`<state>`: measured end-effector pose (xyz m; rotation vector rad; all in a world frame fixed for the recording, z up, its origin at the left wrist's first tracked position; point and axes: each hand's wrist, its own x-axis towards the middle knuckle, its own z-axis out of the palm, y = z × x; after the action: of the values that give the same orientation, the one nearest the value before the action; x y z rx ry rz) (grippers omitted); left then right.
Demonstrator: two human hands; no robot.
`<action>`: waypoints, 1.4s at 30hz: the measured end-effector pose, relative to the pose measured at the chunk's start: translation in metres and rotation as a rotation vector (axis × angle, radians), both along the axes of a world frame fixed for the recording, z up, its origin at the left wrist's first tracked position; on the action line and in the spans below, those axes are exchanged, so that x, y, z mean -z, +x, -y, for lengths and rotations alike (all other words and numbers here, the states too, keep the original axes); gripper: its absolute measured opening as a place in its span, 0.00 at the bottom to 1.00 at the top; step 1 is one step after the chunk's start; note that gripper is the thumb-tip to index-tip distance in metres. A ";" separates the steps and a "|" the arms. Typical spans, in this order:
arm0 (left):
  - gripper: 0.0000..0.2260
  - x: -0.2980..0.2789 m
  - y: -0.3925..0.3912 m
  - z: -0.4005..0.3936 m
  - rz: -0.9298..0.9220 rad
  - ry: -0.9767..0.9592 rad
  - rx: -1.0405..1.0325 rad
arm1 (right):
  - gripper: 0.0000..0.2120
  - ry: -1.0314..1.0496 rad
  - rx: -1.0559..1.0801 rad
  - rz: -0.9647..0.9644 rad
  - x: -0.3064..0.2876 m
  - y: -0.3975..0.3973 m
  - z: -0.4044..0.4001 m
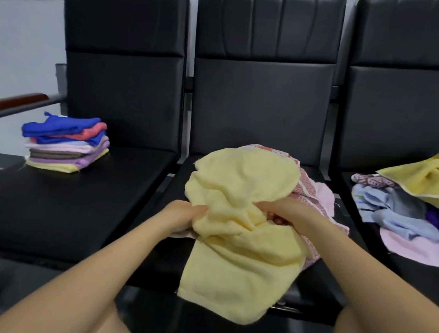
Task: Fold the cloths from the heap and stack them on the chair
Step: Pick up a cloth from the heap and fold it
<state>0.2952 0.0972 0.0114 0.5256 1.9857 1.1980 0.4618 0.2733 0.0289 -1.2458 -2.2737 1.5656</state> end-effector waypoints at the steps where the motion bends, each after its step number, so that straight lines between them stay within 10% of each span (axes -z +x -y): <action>1: 0.14 0.003 -0.001 -0.003 -0.050 -0.012 0.012 | 0.16 0.047 -0.018 0.039 -0.001 -0.004 0.004; 5: 0.16 -0.001 -0.006 -0.015 -0.494 0.094 -0.085 | 0.08 -0.381 0.060 -0.392 -0.004 -0.011 0.001; 10: 0.14 -0.025 -0.001 -0.040 -0.061 0.549 -0.145 | 0.15 -0.839 0.147 -1.067 -0.013 0.004 -0.026; 19: 0.24 -0.026 0.009 -0.080 0.062 0.545 -0.357 | 0.21 -0.759 0.045 -0.937 -0.012 0.007 -0.026; 24: 0.05 -0.019 0.027 -0.094 0.128 0.544 -0.152 | 0.12 -0.769 0.001 -0.855 -0.003 -0.006 -0.015; 29: 0.05 -0.016 0.023 -0.094 0.139 0.614 -0.118 | 0.26 -0.773 0.024 -0.849 0.000 -0.006 -0.024; 36: 0.08 -0.027 0.000 -0.085 -0.071 0.726 -0.297 | 0.21 -0.226 0.056 -0.713 -0.007 0.028 -0.048; 42: 0.10 -0.008 -0.046 -0.059 -0.484 0.423 -0.322 | 0.19 0.005 0.483 -0.792 -0.005 0.061 -0.087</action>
<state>0.2488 0.1563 0.0192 0.7846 2.2828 1.8528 0.5224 0.3598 0.0343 -0.8487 -1.3658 1.4865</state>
